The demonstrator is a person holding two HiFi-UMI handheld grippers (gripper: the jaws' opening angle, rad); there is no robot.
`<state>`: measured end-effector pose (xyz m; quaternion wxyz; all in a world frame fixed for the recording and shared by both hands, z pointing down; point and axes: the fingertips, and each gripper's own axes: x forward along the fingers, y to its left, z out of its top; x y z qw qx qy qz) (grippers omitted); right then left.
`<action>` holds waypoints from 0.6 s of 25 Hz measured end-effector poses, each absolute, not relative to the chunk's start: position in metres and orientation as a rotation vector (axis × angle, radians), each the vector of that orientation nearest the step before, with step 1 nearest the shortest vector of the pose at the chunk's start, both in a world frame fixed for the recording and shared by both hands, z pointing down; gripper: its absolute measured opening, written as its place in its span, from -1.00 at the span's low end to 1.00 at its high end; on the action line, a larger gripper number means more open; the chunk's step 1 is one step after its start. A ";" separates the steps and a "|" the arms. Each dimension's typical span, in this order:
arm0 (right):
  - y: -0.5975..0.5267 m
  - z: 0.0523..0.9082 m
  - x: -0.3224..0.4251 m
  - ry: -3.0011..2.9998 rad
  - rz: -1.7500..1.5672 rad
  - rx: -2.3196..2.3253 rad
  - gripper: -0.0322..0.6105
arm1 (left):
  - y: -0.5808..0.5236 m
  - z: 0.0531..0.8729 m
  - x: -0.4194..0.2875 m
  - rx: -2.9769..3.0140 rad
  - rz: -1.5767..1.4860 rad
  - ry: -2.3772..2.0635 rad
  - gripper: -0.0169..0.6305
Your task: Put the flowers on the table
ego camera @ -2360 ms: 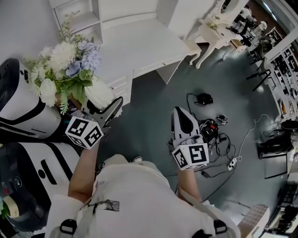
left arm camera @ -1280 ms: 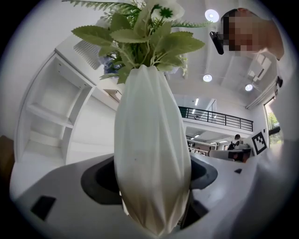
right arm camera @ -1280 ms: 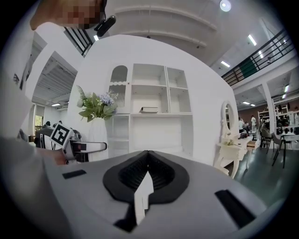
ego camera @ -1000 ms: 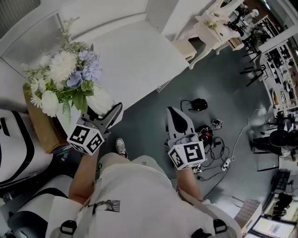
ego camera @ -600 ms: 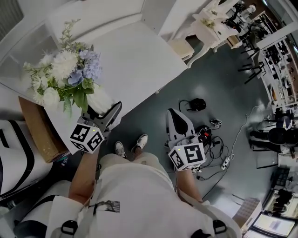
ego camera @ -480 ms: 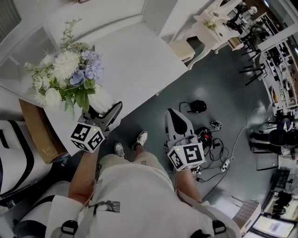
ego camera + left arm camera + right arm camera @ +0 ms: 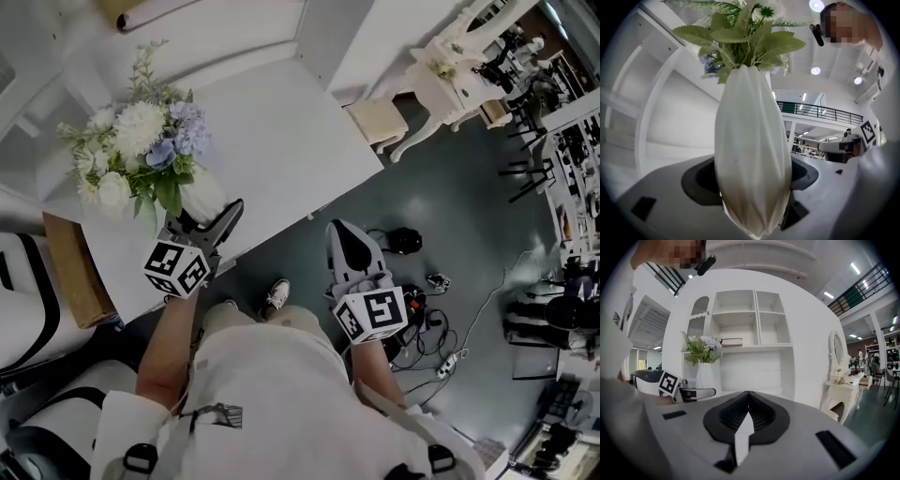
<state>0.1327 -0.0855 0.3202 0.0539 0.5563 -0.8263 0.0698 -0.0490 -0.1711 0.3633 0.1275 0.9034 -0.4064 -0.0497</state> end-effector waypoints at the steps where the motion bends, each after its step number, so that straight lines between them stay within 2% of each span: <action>1: -0.093 0.322 0.137 -2.521 0.220 1.669 -0.87 | -0.178 0.365 -0.044 2.625 -0.138 -1.202 0.23; 9: -0.179 0.388 0.175 -2.542 0.253 1.499 -0.87 | -0.264 0.441 0.014 2.584 -0.103 -1.257 0.23; 15: -0.185 0.404 0.165 -2.540 0.287 1.430 -0.87 | -0.280 0.468 0.019 2.585 -0.048 -1.258 0.23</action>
